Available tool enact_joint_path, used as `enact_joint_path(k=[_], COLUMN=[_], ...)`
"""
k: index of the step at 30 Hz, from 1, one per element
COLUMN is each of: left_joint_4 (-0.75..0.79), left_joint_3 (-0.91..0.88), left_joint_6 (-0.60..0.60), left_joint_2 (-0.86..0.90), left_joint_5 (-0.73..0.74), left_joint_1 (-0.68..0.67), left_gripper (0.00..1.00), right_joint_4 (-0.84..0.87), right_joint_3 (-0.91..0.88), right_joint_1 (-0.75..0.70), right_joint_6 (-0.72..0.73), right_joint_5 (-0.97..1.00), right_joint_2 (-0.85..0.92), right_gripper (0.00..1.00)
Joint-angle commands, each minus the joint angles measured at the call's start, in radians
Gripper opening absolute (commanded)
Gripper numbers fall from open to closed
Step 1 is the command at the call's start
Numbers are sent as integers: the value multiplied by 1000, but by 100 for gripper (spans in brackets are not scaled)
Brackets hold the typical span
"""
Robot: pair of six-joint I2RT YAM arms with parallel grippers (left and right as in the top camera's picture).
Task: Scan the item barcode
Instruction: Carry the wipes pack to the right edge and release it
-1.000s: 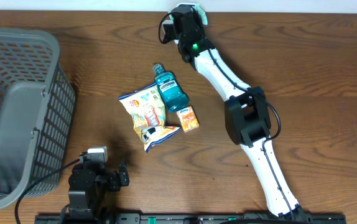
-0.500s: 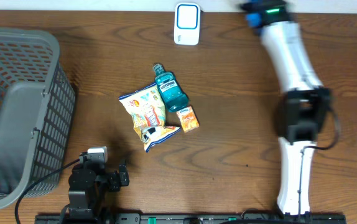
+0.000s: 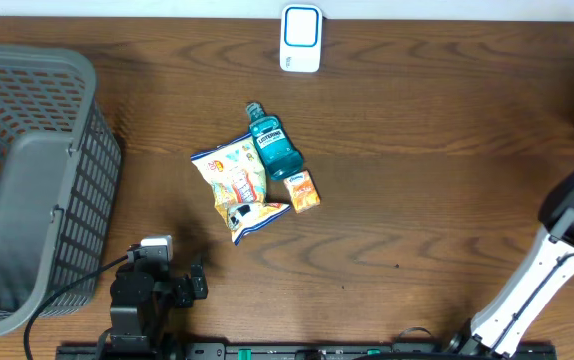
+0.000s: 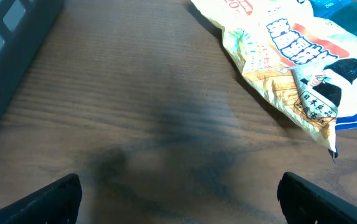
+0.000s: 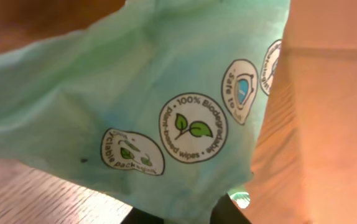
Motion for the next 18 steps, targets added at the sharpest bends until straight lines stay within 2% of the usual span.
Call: enact_joint_path(k=[1, 2, 3, 11, 15, 18], left_joint_4=[-22, -22, -22, -22, -22, -22], left_joint_3=[-4, -4, -4, -4, -4, -4], left_joint_6=[10, 10, 10, 10, 10, 10], left_joint_2=[-3, -3, -3, -3, -3, -3], left_joint_5=[-13, -13, -13, -13, -13, -12], left_joint_1=[-3, -3, -3, -3, -3, -3], left_gripper=[98, 98, 98, 98, 98, 98], right_joint_4=[-1, -3, -7, -106, -137, -161], right_joint_3=[-3, -2, 0, 95, 101, 101], right_joint_1=[-47, -55, -60, -18, 68, 169], right_joint_6=[188, 203, 214, 241, 241, 241], right_joint_5=[-177, -214, -244, -529, -787, -897], right_joint_2=[6, 5, 4, -64, -172, -233], right_gripper=[45, 86, 99, 99, 99, 99])
